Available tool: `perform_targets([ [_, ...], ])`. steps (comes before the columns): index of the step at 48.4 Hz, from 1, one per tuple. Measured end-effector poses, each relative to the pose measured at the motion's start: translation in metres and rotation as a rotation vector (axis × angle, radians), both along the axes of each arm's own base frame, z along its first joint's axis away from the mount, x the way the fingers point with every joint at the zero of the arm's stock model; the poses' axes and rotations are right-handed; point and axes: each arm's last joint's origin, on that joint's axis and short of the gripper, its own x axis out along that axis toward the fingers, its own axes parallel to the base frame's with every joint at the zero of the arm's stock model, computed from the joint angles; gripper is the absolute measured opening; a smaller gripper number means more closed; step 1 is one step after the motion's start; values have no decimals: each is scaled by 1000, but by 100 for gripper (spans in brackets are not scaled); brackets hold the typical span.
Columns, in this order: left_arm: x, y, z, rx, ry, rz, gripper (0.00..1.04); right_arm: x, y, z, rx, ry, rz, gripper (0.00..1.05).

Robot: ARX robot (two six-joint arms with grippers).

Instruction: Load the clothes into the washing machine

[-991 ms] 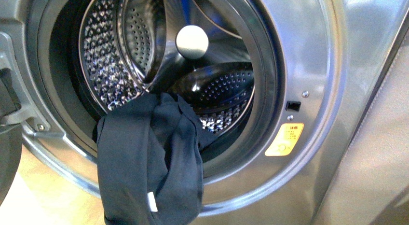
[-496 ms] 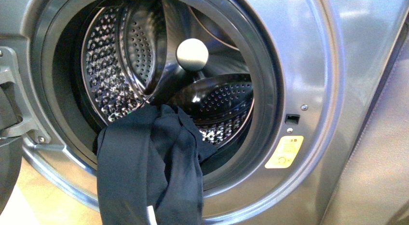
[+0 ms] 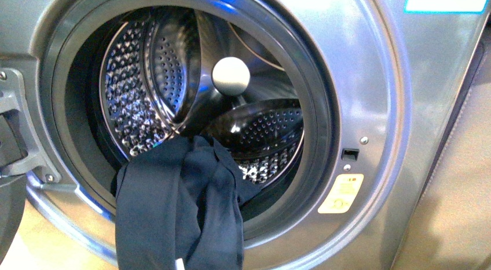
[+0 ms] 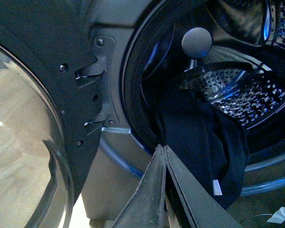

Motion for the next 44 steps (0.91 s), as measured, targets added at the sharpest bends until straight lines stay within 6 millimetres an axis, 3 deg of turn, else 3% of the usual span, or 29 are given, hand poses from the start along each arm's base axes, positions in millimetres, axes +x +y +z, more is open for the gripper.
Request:
perform_targets([
  [15,0,0,-12,1,2,0,4,-11,-14,-33,1,2,-4,2],
  [23,0,0,-23,2,-3,-1,4,-16,-14,-43,1,-3,-5,2],
  [44,-1,0,-22,3,-8,0,4,-31,-14,-61,1,1,-4,2],
])
